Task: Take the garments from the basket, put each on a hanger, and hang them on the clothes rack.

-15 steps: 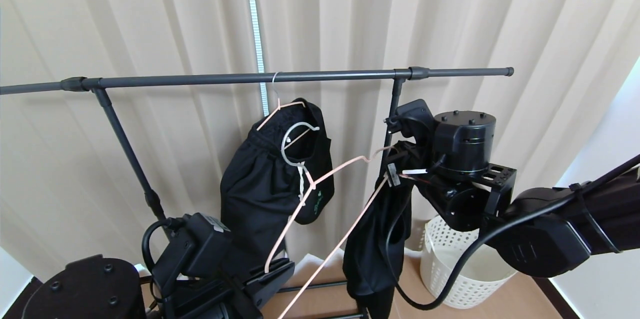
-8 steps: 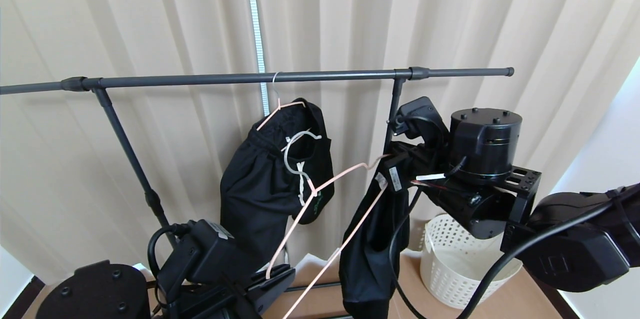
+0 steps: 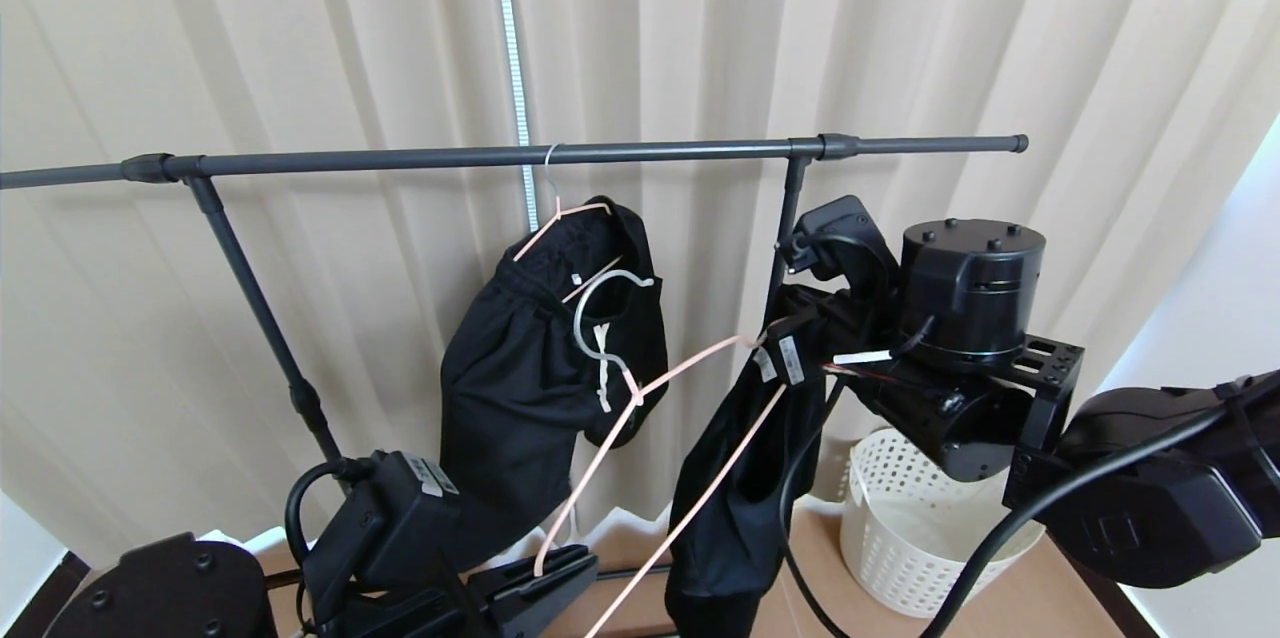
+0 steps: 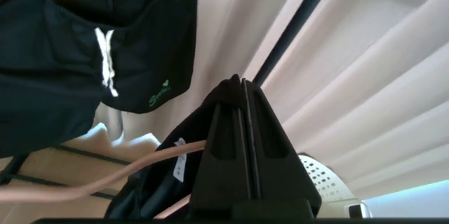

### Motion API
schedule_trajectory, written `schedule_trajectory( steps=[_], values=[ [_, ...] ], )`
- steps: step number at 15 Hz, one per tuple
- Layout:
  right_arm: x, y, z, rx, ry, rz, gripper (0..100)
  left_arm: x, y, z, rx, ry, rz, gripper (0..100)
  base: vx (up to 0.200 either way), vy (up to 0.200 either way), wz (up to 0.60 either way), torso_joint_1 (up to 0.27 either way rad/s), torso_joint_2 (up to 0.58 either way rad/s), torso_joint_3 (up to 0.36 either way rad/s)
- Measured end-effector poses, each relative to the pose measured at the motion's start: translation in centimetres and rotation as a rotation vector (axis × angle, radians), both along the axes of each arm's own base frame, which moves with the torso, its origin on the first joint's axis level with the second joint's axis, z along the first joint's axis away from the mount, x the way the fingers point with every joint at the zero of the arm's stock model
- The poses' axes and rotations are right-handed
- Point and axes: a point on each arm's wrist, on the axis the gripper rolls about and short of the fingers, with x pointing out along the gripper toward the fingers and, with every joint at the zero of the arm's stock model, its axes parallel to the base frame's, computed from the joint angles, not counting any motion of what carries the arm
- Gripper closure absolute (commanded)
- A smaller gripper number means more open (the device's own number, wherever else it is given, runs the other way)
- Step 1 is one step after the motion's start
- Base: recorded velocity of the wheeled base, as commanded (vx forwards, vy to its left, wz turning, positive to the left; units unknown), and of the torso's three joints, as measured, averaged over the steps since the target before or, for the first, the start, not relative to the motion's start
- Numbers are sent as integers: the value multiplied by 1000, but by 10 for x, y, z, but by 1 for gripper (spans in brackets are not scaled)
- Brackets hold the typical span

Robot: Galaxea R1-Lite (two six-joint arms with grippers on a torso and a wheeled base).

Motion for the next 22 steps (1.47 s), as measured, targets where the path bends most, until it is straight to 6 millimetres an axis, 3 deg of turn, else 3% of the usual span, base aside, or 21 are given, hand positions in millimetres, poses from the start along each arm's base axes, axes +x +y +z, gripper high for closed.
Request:
schedule_trajectory(
  steps=[6, 15, 22],
  values=[
    [-27, 7, 5, 6, 10, 113, 100, 5, 0, -1, -4, 2, 23, 100, 0, 0, 0, 0, 0, 0],
    [-47, 6, 21, 35, -24, 157, 100, 17, 2, -3, 9, -14, 106, 100, 0, 0, 0, 0, 0, 0],
    [-75, 23, 20, 56, -10, 260, 100, 18, 1, -5, 18, -8, 106, 100, 0, 0, 0, 0, 0, 0]
  ],
)
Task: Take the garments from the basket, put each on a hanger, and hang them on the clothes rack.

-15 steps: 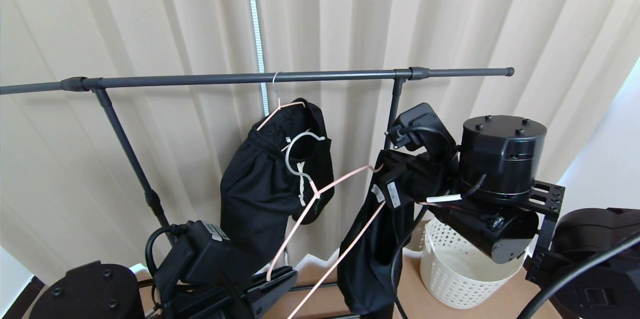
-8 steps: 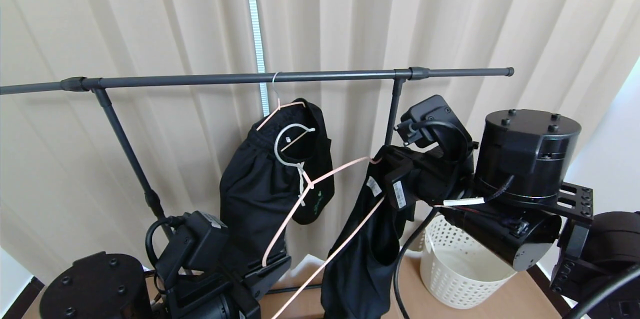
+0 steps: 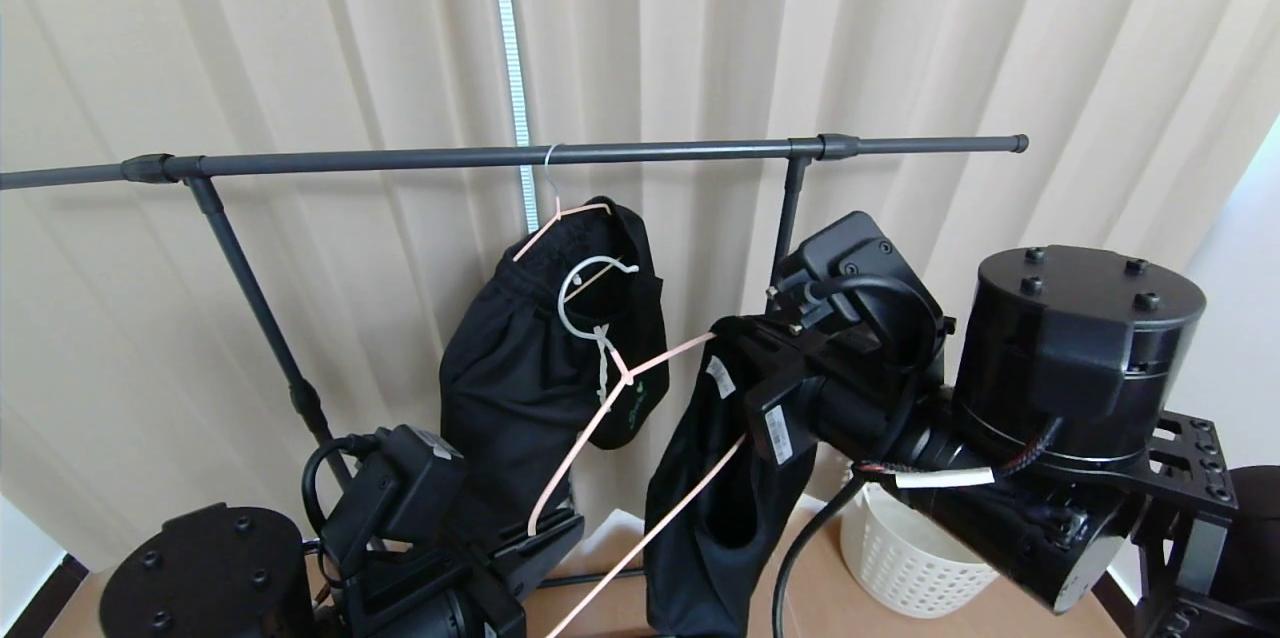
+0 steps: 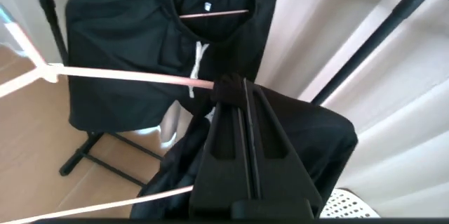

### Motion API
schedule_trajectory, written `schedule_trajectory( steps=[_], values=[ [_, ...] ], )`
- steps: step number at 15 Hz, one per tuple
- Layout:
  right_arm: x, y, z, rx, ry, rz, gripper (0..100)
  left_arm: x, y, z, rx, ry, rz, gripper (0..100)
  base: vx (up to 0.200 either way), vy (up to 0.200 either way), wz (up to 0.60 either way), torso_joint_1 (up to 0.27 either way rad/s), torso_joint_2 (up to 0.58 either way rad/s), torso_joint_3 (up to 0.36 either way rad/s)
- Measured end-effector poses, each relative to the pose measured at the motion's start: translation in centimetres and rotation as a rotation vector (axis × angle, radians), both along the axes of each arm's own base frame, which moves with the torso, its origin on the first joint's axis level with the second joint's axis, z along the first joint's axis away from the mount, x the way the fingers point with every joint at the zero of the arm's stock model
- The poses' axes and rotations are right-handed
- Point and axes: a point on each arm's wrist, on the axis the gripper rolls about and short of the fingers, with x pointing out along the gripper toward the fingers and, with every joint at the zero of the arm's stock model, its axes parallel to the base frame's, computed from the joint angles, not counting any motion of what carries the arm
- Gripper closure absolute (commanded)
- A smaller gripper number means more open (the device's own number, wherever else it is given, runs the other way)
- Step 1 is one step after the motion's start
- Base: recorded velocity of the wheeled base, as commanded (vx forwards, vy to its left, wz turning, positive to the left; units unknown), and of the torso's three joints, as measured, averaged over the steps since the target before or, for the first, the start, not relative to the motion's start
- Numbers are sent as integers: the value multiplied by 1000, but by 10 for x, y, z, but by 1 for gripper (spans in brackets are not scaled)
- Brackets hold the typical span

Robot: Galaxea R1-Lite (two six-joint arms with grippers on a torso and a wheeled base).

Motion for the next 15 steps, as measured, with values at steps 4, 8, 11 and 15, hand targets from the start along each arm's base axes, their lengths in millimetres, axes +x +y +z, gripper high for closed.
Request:
schedule_trajectory(
  steps=[4, 8, 11, 15],
  values=[
    [-14, 9, -1, 19, 16, 52, 100, -1, 1, -1, 3, 3, 0, 100, 0, 0, 0, 0, 0, 0],
    [-28, 18, -2, 65, 52, 136, 100, -1, 1, -1, 2, 3, -1, 100, 0, 0, 0, 0, 0, 0],
    [-35, 20, -4, 68, 61, 175, 100, -1, 1, -1, 2, 4, -1, 100, 0, 0, 0, 0, 0, 0],
    [-38, 21, -5, 74, 67, 215, 100, -2, 1, -2, 5, 6, -5, 100, 0, 0, 0, 0, 0, 0]
  ],
)
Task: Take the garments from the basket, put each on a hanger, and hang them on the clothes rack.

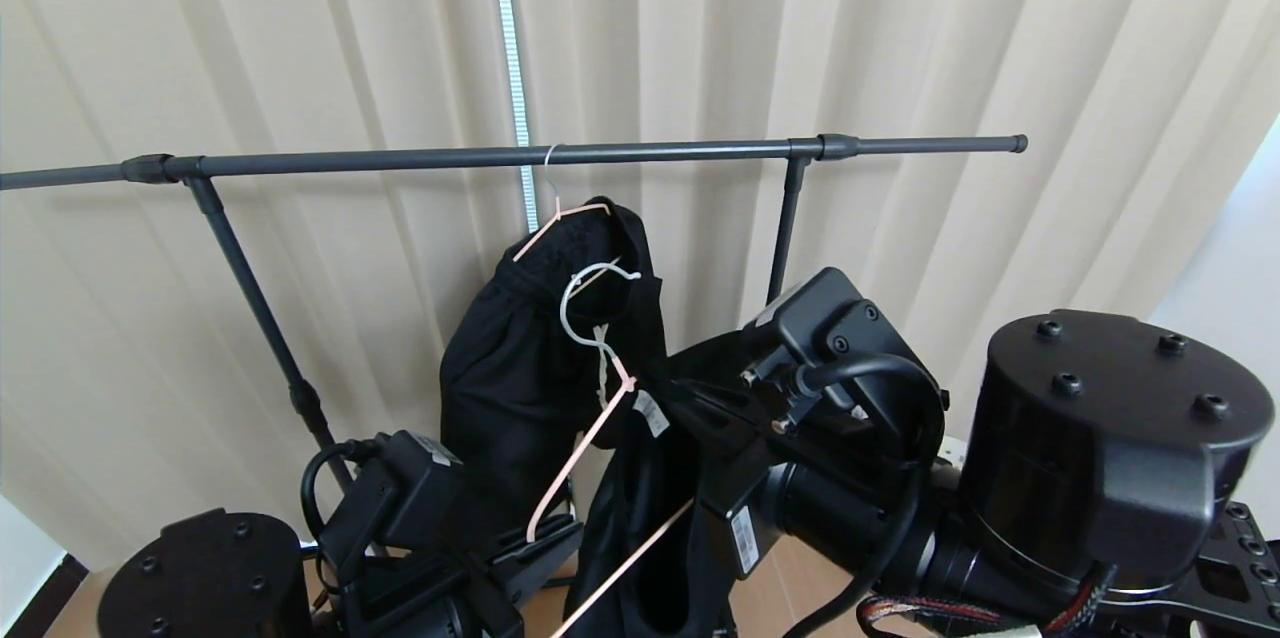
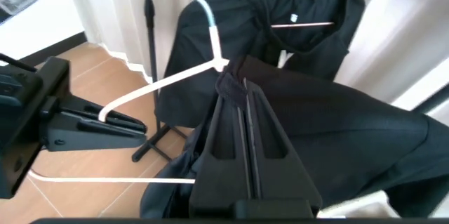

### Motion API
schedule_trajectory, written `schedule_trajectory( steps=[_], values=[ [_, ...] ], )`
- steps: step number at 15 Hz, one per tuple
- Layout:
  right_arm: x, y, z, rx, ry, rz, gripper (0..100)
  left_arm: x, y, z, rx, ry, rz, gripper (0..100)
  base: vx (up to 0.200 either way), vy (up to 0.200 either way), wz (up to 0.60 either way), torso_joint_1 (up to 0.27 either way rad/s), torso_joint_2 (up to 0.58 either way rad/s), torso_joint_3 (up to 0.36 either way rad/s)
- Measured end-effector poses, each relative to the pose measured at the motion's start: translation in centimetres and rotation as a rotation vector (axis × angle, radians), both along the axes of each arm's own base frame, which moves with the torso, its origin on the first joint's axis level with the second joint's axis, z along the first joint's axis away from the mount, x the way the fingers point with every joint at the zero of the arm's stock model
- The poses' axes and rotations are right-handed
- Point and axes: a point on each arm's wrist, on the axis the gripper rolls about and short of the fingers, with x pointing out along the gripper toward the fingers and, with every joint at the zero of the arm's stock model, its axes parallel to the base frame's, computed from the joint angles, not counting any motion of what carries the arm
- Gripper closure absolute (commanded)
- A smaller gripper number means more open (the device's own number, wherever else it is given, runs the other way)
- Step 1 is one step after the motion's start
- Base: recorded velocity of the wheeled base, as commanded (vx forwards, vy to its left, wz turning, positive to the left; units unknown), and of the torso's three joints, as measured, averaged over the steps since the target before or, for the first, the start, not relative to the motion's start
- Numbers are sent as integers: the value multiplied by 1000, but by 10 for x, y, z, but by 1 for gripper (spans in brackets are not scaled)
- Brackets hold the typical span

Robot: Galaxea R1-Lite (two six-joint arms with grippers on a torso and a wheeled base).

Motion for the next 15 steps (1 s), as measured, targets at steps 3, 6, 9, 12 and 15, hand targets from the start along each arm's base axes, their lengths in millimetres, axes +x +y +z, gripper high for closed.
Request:
schedule_trajectory(
  steps=[3, 6, 9, 12, 15],
  values=[
    [2, -1, 1, 3, -2, -9, 100, -2, 2, 2, -20, -37, -8, 100, 0, 0, 0, 0, 0, 0],
    [6, -4, 3, 8, -6, -29, 0, -4, 3, 1, -11, -37, -12, 100, 0, 0, 0, 0, 0, 0],
    [7, -5, 3, 10, -7, -35, 0, -5, 3, 0, -9, -35, -15, 100, 0, 0, 0, 0, 0, 0],
    [7, -6, 4, 10, -11, -36, 0, -5, 3, 1, -11, -37, -18, 100, 0, 0, 0, 0, 0, 0],
    [8, -13, 8, 11, -17, -51, 0, -6, 4, 3, -30, -56, -18, 100, 0, 0, 0, 0, 0, 0]
  ],
)
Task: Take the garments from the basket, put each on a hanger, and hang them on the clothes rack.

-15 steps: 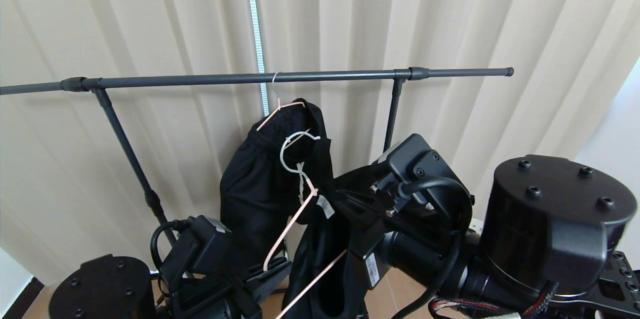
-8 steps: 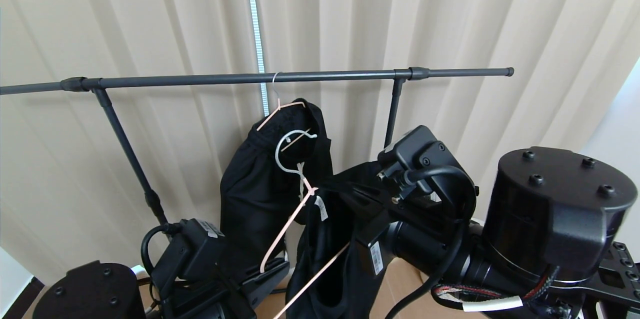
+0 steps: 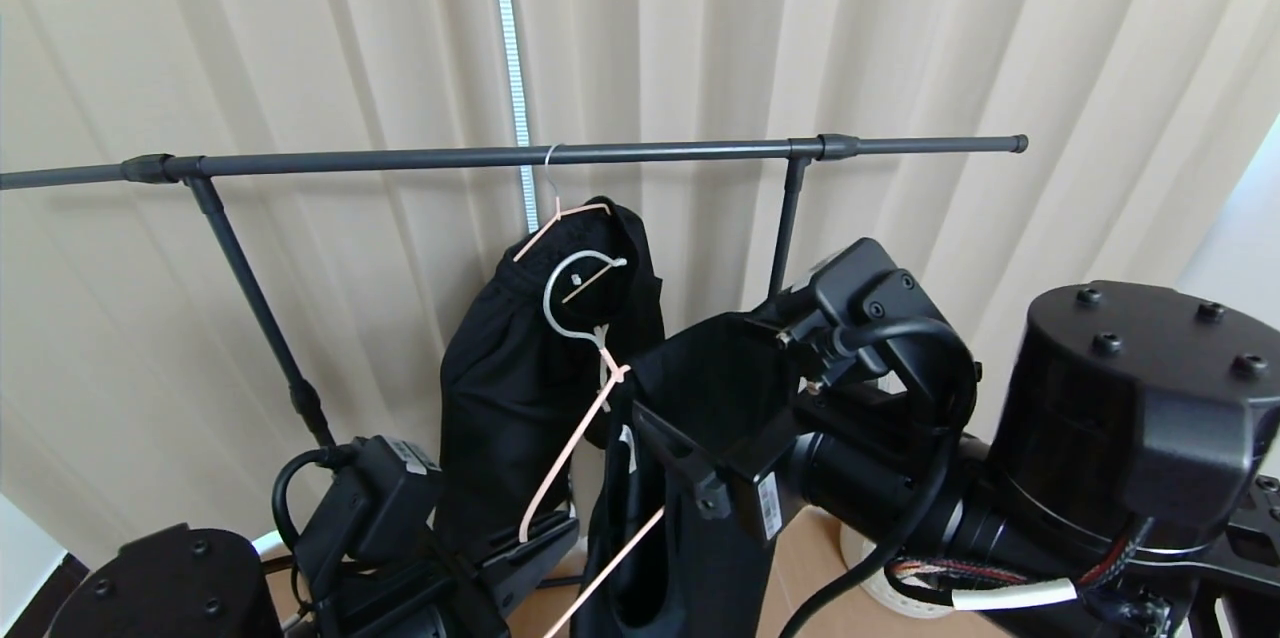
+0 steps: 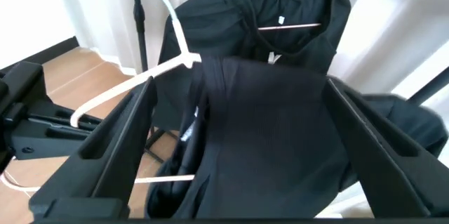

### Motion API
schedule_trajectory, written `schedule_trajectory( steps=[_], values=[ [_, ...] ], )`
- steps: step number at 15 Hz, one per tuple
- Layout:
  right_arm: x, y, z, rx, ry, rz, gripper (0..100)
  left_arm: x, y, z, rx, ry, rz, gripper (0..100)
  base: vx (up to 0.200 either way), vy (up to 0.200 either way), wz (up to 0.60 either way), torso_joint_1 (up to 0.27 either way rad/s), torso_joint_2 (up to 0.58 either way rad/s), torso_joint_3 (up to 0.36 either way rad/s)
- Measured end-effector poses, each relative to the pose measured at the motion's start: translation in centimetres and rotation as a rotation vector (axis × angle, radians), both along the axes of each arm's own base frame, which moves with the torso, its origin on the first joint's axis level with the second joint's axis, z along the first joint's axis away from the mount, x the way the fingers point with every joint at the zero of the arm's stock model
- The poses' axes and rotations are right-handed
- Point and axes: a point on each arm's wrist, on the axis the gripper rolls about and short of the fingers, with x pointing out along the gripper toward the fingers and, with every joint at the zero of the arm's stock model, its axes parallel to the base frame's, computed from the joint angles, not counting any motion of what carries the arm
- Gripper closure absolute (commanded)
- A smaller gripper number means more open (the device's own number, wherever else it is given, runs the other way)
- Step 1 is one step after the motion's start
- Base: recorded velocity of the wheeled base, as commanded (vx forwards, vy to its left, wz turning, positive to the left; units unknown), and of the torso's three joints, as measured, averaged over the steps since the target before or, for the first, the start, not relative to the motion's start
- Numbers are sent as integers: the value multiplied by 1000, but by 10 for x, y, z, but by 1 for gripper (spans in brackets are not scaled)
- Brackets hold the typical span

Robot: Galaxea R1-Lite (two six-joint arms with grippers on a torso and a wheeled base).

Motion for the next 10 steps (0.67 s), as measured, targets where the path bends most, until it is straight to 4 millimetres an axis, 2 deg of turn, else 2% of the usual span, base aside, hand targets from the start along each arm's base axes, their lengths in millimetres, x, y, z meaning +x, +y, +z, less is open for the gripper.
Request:
schedule_trajectory(
  steps=[4, 7, 10],
  values=[
    [11, -27, 5, -80, -48, 23, 0, -1, 4, -2, 20, -4, 1, 100, 0, 0, 0, 0, 0, 0],
    [15, -59, 1, -220, 34, 118, 0, 1, 10, -7, 50, 2, -48, 100, 0, 0, 0, 0, 0, 0],
    [24, -89, 17, -400, 74, 207, 0, -1, 17, -12, 104, -11, -74, 100, 0, 0, 0, 0, 0, 0]
  ],
)
